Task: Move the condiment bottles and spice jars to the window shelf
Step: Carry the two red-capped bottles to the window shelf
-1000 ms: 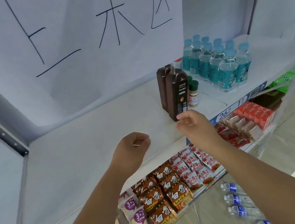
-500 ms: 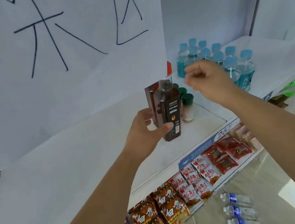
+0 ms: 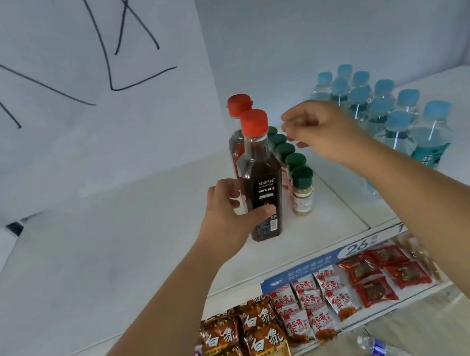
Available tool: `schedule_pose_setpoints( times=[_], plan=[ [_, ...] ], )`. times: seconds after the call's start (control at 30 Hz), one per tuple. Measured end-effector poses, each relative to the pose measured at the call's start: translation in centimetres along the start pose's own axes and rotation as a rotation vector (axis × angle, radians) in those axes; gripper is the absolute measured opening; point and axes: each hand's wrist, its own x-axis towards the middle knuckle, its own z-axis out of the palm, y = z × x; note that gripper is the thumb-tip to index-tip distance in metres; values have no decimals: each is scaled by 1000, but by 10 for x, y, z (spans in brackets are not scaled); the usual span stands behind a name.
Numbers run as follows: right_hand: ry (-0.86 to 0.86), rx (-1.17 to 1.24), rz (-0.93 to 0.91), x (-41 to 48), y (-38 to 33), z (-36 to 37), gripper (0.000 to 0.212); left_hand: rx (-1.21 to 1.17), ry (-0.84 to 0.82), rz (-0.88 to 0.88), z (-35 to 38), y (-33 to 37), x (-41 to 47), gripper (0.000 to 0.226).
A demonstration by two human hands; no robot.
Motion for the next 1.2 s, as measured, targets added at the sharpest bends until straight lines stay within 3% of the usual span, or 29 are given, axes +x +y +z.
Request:
schedule_pose_setpoints(
  times=[0.47, 0.93, 1.1, 1.2],
  plan=[
    [-419, -165, -79, 20, -22, 22, 66, -15, 37, -117, -42, -11, -18, 58],
    [-489, -315, -108, 31, -21, 48, 62, 18, 85, -176, -82, -24, -63, 48],
    [-400, -222, -218, 12, -35, 70, 45, 14, 193, -223, -99, -30, -94, 48],
    [-416, -126, -257, -1, -44, 95, 46, -9, 260, -243, -113, -30, -116, 46]
  ],
)
